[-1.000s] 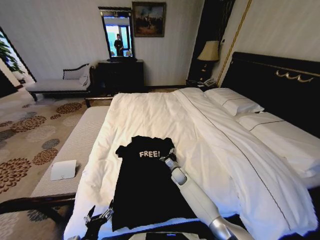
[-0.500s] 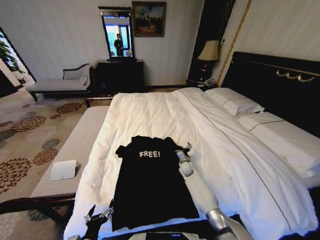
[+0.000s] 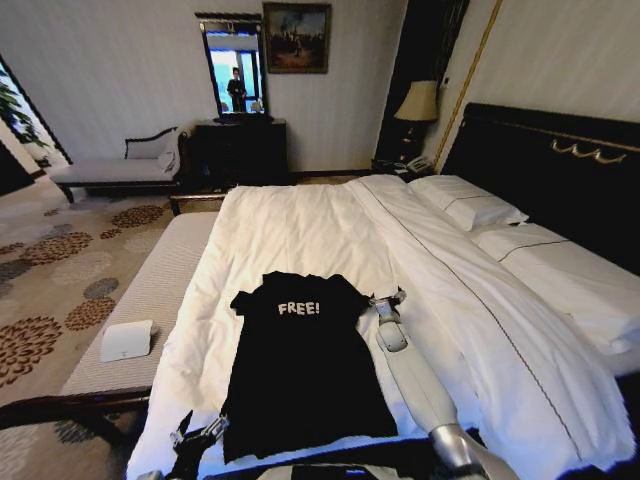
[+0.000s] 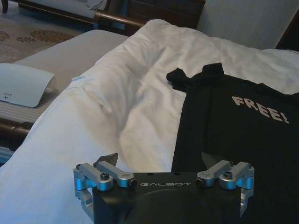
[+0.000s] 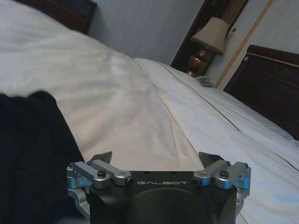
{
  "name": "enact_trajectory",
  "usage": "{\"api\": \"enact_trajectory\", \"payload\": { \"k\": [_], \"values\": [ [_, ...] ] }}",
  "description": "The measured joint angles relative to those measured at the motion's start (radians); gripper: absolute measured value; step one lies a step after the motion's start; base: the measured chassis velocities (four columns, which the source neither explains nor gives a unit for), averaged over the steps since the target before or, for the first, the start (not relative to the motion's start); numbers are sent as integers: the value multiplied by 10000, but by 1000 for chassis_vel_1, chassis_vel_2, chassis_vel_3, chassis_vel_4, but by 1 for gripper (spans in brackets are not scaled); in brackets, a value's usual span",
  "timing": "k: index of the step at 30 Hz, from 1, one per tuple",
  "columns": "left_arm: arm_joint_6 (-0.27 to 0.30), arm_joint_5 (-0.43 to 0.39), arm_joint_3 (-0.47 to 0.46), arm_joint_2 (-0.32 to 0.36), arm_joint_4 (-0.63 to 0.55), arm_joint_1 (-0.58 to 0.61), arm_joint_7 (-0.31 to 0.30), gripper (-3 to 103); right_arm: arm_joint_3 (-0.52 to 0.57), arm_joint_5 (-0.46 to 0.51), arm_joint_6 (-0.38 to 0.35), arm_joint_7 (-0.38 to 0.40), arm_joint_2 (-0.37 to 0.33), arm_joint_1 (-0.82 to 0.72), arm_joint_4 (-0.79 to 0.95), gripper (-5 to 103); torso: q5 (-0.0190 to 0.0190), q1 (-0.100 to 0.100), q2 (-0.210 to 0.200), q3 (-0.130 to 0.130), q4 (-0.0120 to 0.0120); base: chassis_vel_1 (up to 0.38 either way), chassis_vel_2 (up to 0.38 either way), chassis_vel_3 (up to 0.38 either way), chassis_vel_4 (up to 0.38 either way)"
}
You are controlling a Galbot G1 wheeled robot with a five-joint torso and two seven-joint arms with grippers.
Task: Fold the clothes on the bed.
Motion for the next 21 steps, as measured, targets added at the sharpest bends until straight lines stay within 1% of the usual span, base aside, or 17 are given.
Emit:
{"api": "enact_trajectory", "payload": {
  "k": [2, 4, 7, 9, 12, 15, 18, 21],
  "values": [
    [-9, 15, 5, -15, 23, 7, 5, 100, -28, 337, -29, -7, -16, -190, 372, 100, 0, 0, -1, 0, 0, 0, 0, 0, 0],
    [-9, 38, 31, -17, 34, -5, 5, 100, -80, 469, -12, -78, -44, -259, 495, 100, 0, 0, 0, 0, 0, 0, 0, 0, 0],
    [25, 76, 90, -15, 28, -76, -6, 100, -349, 534, 212, -501, -174, -399, 593, 100, 0, 0, 0, 0, -2, 0, 0, 0, 0],
    [38, 79, 100, -7, 20, -97, -14, 100, -436, 354, 323, -655, -200, -399, 480, 100, 0, 0, 0, 0, 0, 0, 0, 0, 0],
    [58, 79, 100, 27, -16, -114, -34, 100, -567, -687, 685, -965, -248, -292, -331, 100, 1, 0, 0, 0, 0, 0, 0, 0, 0],
    [59, 60, 73, 49, -19, -108, -35, 100, -576, -1208, 732, -1051, -290, -147, -941, 100, 2, 0, -1, 0, 0, 0, 0, 0, 0],
    [55, 44, 66, 51, 6, -101, -31, 100, -496, -1476, 588, -1006, -326, -56, -1258, 100, 3, 1, 0, 0, 1, 0, 0, 0, 0],
    [42, 40, 81, 38, 69, -99, -21, 100, -345, -1522, 133, -785, -369, -73, -1302, 100, 2, 1, 0, 0, 2, 0, 0, 0, 0]
  ]
}}
